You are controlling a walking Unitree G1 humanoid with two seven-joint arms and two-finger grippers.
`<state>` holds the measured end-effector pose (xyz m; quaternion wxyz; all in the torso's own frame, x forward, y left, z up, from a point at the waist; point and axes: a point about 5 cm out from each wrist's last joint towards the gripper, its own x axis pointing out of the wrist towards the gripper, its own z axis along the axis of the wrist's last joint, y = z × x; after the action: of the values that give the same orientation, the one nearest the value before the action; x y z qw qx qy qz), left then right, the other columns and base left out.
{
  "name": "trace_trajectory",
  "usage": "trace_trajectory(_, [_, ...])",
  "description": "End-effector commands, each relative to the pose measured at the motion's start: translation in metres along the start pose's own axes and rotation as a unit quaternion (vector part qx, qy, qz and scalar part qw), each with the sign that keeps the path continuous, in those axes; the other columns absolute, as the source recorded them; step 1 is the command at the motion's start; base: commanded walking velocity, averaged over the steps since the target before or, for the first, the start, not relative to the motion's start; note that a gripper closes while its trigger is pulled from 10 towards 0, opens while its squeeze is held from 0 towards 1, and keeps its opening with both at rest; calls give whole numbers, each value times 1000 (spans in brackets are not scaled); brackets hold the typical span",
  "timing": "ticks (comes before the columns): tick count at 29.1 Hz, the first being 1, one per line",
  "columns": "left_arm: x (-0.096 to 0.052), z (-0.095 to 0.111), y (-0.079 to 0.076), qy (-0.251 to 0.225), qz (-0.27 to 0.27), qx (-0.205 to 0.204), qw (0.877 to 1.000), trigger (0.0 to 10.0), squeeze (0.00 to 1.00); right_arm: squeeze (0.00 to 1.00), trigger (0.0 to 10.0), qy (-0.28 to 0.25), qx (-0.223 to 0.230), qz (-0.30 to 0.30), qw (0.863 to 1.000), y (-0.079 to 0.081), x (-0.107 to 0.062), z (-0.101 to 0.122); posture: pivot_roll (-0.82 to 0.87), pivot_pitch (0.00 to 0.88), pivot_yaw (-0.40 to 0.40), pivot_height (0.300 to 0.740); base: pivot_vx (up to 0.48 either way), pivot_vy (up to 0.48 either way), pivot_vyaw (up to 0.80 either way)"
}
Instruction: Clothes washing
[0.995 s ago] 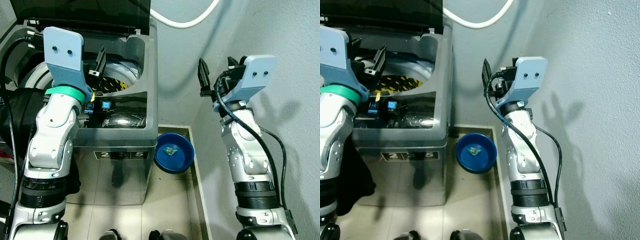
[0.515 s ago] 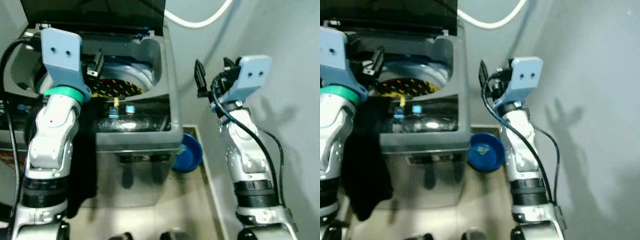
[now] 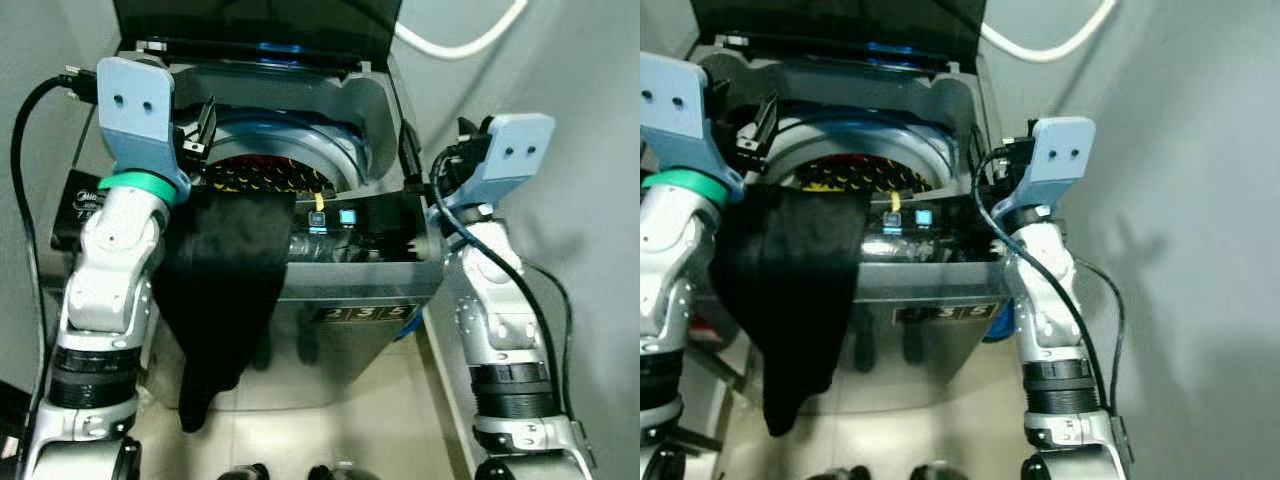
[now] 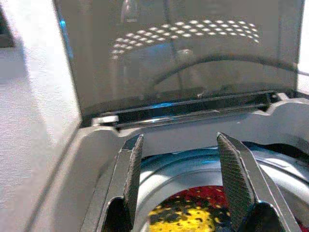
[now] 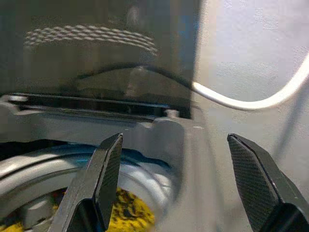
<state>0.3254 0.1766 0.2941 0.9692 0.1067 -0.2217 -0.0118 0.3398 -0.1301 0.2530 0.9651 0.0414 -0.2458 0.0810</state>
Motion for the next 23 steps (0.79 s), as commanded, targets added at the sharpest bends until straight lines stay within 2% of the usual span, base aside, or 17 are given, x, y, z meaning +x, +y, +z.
trace_trajectory(1, [0,-2,-3,3,-7,8,1000,10000,0,0,10000,-1,1,-7,1000,-2,-2,0,39,61,-27,740,0,0,0])
trace_trajectory(23, [-1,-1,-2,5,-26,16,1000,10000,0,0,10000,2,8,-3,1000,2,-4,-2,53,72,-23,740,0,0,0])
